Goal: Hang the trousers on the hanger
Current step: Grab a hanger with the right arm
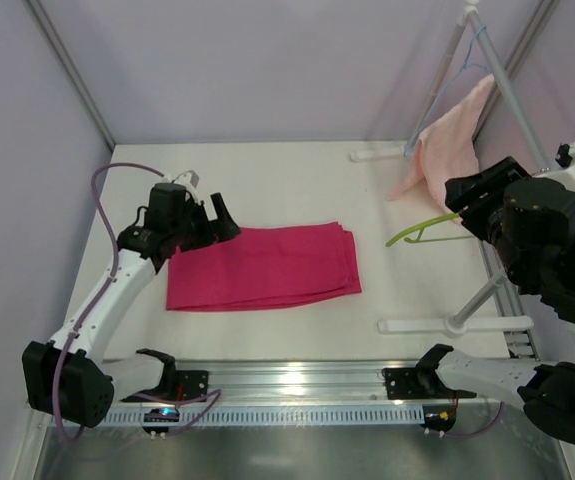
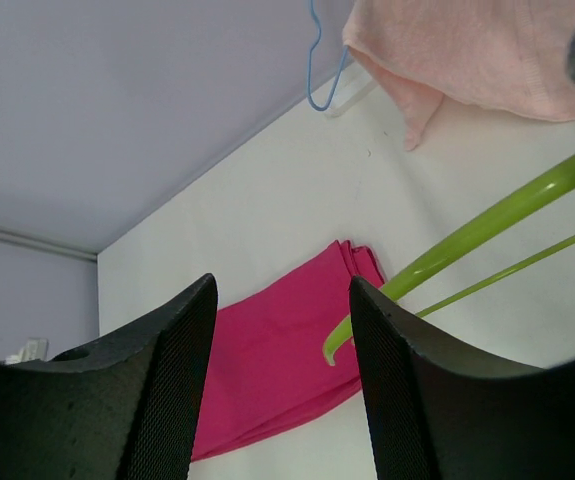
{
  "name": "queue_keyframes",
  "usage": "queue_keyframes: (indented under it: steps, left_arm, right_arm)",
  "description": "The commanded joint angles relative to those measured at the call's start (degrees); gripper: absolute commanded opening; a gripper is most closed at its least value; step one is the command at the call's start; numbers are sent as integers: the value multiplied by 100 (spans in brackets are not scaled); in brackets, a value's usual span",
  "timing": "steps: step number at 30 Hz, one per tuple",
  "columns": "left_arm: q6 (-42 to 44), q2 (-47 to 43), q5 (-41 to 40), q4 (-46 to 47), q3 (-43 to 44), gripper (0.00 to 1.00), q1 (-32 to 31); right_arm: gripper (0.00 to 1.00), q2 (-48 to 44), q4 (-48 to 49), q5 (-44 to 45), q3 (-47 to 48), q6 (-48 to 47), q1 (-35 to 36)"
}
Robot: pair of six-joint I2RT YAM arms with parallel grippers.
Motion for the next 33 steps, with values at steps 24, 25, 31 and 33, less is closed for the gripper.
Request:
queue_keyframes:
  steps: [24,25,31,33]
  left_arm:
    - [679,-1708,-1456,-1105,-837,100,6]
    - [670,-1751,-1483,-1105,-846,100,6]
    - [652,-1726,-1439,-1096,-873,100,6]
    - [643,-1673,-1430,-1088,-872,100,6]
  right_arm:
    - [59,-612,59,1507,-2525,1942,-11]
    - [56,-708,184,1524,-2578,1836,-2]
    - [35,-946,949,1560,-2684,1159,-11]
    - [26,-990,1195,1516,-2719,931,-11]
